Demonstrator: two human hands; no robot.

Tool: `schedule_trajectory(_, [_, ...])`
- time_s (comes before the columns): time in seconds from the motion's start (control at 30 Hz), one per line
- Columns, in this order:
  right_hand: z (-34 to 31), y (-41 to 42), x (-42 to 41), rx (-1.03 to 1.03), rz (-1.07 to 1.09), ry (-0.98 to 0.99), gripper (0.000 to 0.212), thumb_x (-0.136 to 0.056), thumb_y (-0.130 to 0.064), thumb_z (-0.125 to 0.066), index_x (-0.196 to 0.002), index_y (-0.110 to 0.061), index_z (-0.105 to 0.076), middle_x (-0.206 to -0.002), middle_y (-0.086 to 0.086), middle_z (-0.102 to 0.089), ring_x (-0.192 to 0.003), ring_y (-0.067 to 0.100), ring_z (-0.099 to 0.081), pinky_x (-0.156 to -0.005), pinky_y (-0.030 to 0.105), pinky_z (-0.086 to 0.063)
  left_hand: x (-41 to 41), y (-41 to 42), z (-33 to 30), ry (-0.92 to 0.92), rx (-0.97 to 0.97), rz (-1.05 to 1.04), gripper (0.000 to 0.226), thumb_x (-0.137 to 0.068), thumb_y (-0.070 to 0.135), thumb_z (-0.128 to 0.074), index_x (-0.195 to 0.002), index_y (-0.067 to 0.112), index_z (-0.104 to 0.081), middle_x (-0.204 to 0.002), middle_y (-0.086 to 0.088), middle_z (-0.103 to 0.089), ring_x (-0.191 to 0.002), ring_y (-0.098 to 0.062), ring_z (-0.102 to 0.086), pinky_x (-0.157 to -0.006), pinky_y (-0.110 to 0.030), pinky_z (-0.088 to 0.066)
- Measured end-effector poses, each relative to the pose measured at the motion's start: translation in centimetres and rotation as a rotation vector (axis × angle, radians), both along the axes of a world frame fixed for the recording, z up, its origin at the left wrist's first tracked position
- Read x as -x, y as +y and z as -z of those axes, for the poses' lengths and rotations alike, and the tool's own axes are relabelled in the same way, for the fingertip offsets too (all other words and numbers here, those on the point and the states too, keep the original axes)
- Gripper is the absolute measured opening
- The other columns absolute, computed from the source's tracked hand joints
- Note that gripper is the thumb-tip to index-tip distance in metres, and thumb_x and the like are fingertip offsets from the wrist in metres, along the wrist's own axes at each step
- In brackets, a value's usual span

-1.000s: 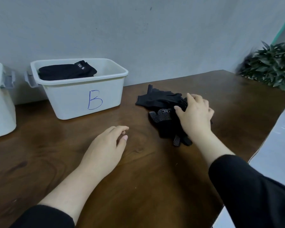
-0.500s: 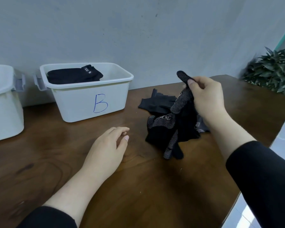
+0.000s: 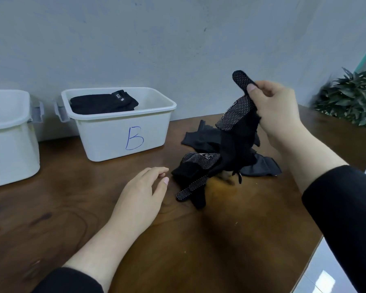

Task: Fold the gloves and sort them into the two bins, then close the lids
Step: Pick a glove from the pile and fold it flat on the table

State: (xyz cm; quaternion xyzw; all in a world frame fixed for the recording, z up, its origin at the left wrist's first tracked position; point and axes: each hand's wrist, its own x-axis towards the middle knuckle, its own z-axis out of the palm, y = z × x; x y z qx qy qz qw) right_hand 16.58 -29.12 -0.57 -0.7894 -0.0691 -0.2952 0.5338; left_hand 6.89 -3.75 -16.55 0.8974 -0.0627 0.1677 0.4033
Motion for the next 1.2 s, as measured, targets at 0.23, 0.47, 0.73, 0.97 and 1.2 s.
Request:
schedule_trajectory(0.23, [-1.2,-0.5,-0.2,0.102,0.030,0.030,0.017,-0.099,-0.027,-0.062,-0.087,-0.019,-0.072,-0.052,-0.017,-0.052,-0.051,0.003,-0.044,-0.051,0.022,-0.033,0.2,-0.1,-0.2,0.000,0.007,0.001,0.032,-0.102,0.036,-0.047,-0.131,0.031,-0.060,-0.119,0.020,-0.059,-0.111,-0.003,-0.056,-0.098,-0.027,-0.049])
schedule_trajectory(0.47, [0.0,0.9,1.1,0.179,-0.120,0.199,0.023,-0.098,-0.033,-0.062,-0.084,-0.017,-0.072,-0.074,0.011,-0.065,-0.062,0.019,-0.053,-0.060,0.032,-0.041,0.4,-0.5,-1.3,-0.051,0.090,-0.001,0.035,-0.100,0.039,-0.049,-0.134,0.034,-0.058,-0.118,0.026,-0.056,-0.111,0.003,-0.055,-0.099,-0.025,-0.047])
schedule_trajectory(0.73, [1.2,3.3,2.3,0.327,-0.274,0.293,0.027,-0.097,-0.042,-0.061,-0.076,-0.027,-0.069,-0.084,0.015,-0.074,-0.063,0.019,-0.056,-0.066,0.034,-0.044,-2.1,-3.9,-5.4,0.024,0.423,0.121,0.051,-0.097,0.042,-0.058,-0.146,0.040,-0.041,-0.136,0.024,-0.053,-0.126,0.010,-0.047,-0.106,-0.020,-0.036])
schedule_trajectory(0.97, [2.7,3.2,3.0,0.318,-0.318,0.324,0.025,-0.099,-0.044,-0.059,-0.094,-0.024,-0.074,-0.091,0.000,-0.077,-0.080,0.012,-0.072,-0.086,0.045,-0.060,-4.2,-5.3,-5.5,0.143,0.618,0.117,0.026,-0.098,0.033,-0.062,-0.092,0.010,-0.072,-0.093,-0.011,-0.072,-0.085,-0.016,-0.065,-0.078,-0.031,-0.049])
schedule_trajectory(1.2, [5.6,1.4,4.4,0.634,-0.428,0.542,0.068,-0.081,-0.055,-0.076,-0.141,-0.031,-0.054,-0.123,-0.015,-0.068,-0.104,0.000,-0.066,-0.093,0.026,-0.055,-4.2,-4.7,-6.3,0.208,0.791,0.003,0.041,-0.098,0.036,-0.061,-0.091,-0.004,-0.067,-0.096,-0.020,-0.072,-0.081,-0.016,-0.060,-0.078,-0.034,-0.048])
